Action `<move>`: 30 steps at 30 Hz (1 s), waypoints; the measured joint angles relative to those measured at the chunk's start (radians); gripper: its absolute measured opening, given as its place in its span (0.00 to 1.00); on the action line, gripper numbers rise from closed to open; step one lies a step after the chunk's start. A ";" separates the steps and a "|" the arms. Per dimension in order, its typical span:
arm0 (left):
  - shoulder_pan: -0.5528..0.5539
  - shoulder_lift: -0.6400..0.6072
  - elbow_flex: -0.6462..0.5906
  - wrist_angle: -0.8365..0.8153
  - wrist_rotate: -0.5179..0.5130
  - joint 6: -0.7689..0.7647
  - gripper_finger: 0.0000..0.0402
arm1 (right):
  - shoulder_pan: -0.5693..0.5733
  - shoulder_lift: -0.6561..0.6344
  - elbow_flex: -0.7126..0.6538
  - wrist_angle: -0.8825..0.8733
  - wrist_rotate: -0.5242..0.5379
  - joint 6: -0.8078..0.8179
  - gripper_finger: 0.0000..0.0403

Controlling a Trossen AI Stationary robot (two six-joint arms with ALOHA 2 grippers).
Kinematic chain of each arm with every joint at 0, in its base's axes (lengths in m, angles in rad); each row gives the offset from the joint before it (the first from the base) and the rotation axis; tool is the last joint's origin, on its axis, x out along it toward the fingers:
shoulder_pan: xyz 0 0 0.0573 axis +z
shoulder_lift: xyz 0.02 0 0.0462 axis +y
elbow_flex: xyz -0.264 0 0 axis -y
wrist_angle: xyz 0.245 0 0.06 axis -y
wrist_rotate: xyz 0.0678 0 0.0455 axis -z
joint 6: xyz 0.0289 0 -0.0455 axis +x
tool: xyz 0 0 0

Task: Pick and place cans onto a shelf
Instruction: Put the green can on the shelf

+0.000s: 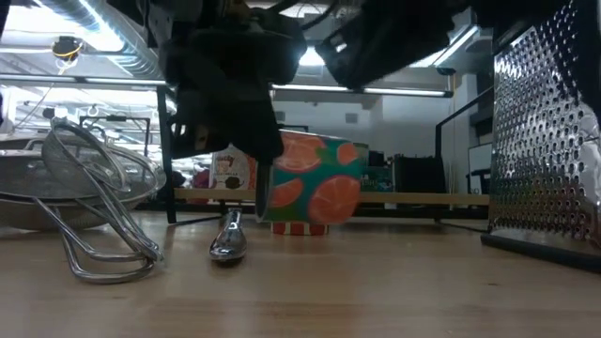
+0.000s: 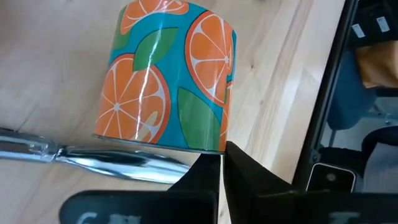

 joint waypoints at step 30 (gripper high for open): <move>0.006 -0.049 -0.001 -0.070 -0.028 0.005 0.05 | -0.013 0.141 0.002 0.095 0.025 0.005 0.14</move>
